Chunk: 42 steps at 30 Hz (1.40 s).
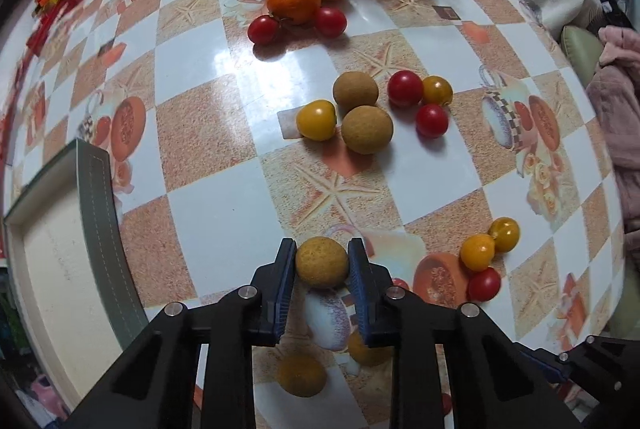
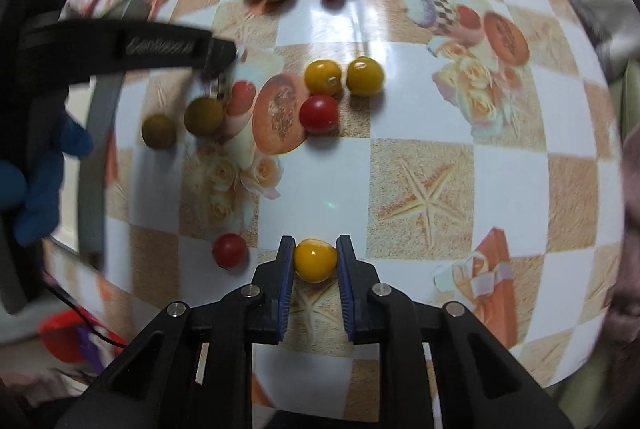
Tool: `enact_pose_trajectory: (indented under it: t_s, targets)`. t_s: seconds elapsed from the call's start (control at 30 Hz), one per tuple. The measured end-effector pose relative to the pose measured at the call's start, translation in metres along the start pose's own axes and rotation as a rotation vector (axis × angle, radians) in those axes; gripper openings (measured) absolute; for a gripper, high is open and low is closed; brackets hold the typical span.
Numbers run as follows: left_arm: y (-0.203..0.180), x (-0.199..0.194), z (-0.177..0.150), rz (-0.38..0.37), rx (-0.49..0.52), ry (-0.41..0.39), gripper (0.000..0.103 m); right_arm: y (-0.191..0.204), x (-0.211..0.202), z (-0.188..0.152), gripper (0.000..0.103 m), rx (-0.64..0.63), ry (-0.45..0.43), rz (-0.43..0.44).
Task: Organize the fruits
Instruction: 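Carry both fruits over the white tray and open both grippers to drop them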
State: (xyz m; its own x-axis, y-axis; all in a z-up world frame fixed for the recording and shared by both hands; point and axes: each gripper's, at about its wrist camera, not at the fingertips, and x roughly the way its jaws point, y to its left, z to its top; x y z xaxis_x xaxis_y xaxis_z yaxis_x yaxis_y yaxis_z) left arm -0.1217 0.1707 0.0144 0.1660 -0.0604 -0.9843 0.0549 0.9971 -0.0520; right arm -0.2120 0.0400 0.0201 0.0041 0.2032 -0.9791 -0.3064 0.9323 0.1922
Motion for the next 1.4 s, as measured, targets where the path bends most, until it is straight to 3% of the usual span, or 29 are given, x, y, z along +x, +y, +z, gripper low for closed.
enact_pose_trajectory:
  t_s: [0.23,0.5,0.93,1.17,1.4]
  targets:
    - [0.027,-0.024,-0.006,-0.052,-0.062,-0.048,0.028,-0.009,-0.014,0.006,0.022,0.039,-0.014,0.018]
    - [0.056,-0.061,-0.024,-0.057,-0.131,-0.113,0.028,-0.001,-0.034,0.027,0.022,0.028,-0.055,0.046]
    - [0.178,-0.097,-0.065,0.081,-0.305,-0.180,0.028,0.103,-0.053,0.076,0.022,-0.184,-0.088,0.110]
    - [0.237,-0.079,-0.074,0.147,-0.364,-0.156,0.028,0.179,-0.021,0.129,0.022,-0.261,-0.059,0.170]
    - [0.255,-0.052,-0.075,0.168,-0.382,-0.115,0.028,0.224,0.018,0.165,0.022,-0.290,-0.023,0.157]
